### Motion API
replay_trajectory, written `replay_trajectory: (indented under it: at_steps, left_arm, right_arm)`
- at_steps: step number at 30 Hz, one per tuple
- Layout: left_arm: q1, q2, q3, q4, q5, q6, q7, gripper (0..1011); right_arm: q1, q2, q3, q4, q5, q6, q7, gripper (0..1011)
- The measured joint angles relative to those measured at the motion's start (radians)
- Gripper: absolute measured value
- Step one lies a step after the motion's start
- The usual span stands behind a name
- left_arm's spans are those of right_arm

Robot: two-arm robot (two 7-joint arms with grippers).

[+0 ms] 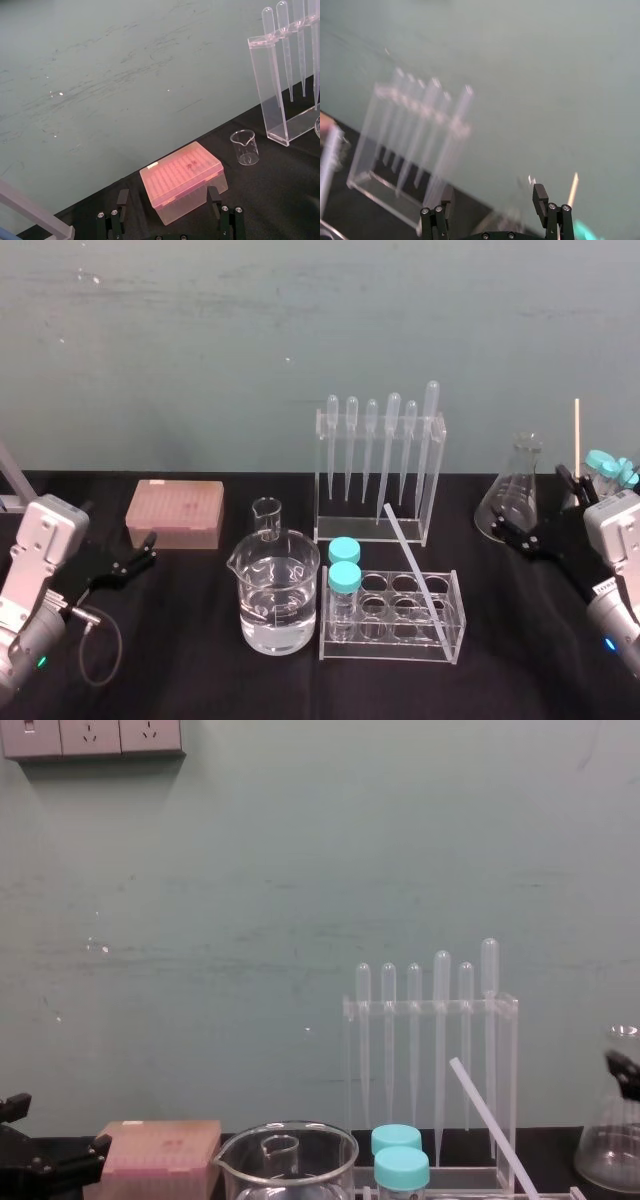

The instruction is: Pick up the stirring rod with one hand, then place it down.

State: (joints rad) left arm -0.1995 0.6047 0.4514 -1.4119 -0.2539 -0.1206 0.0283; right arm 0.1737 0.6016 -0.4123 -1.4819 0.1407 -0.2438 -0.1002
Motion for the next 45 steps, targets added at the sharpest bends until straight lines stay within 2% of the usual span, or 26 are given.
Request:
replay_trajectory:
  at_steps: [4, 8, 10, 13, 14, 15, 16, 18, 19, 25, 32, 36, 41, 45]
  left_arm:
    - [0.0, 0.0, 0.0, 0.0, 0.0, 0.0, 0.0, 1000]
    - [0.0, 0.0, 0.0, 0.0, 0.0, 0.0, 0.0, 1000]
    - [0.0, 0.0, 0.0, 0.0, 0.0, 0.0, 0.0, 1000]
    - [0.0, 0.0, 0.0, 0.0, 0.0, 0.0, 0.0, 1000]
    - [0.0, 0.0, 0.0, 0.0, 0.0, 0.0, 0.0, 1000]
    - [0.0, 0.0, 0.0, 0.0, 0.0, 0.0, 0.0, 1000]
    - [0.0, 0.0, 0.0, 0.0, 0.0, 0.0, 0.0, 1000]
    - [0.0, 0.0, 0.0, 0.0, 0.0, 0.0, 0.0, 1000]
    - [0.0, 0.0, 0.0, 0.0, 0.0, 0.0, 0.0, 1000]
    - [0.0, 0.0, 0.0, 0.0, 0.0, 0.0, 0.0, 1000]
    - [0.0, 0.0, 0.0, 0.0, 0.0, 0.0, 0.0, 1000]
    - [0.0, 0.0, 0.0, 0.0, 0.0, 0.0, 0.0, 1000]
    - [0.0, 0.0, 0.0, 0.0, 0.0, 0.0, 0.0, 1000]
    - [0.0, 0.0, 0.0, 0.0, 0.0, 0.0, 0.0, 1000]
  right_arm:
    - [0.011, 0.003, -0.015, -0.027, -0.025, -0.076, 0.046, 1003]
    - [0.035, 0.001, -0.05, -0.041, -0.038, -0.166, 0.132, 1003]
    - [0.044, -0.002, -0.062, -0.041, -0.035, -0.186, 0.163, 1003]
    - [0.066, -0.011, -0.083, -0.029, 0.016, -0.196, 0.248, 1003]
    - [0.076, -0.017, -0.089, -0.019, 0.055, -0.19, 0.293, 1003]
    - [0.076, -0.017, -0.089, -0.019, 0.055, -0.19, 0.293, 1003]
    - [0.086, -0.023, -0.094, -0.008, 0.096, -0.175, 0.334, 1003]
    - [0.093, -0.029, -0.096, 0.002, 0.136, -0.157, 0.371, 1003]
    - [0.1, -0.035, -0.096, 0.015, 0.178, -0.133, 0.408, 1003]
    - [0.116, -0.057, -0.089, 0.053, 0.28, -0.046, 0.49, 1003]
    - [0.132, -0.08, -0.076, 0.1, 0.352, 0.031, 0.55, 1003]
    - [0.153, -0.099, -0.073, 0.148, 0.407, 0.093, 0.618, 1003]
    - [0.168, -0.115, -0.067, 0.182, 0.439, 0.14, 0.666, 1003]
    - [0.169, -0.121, -0.061, 0.188, 0.441, 0.158, 0.669, 1003]
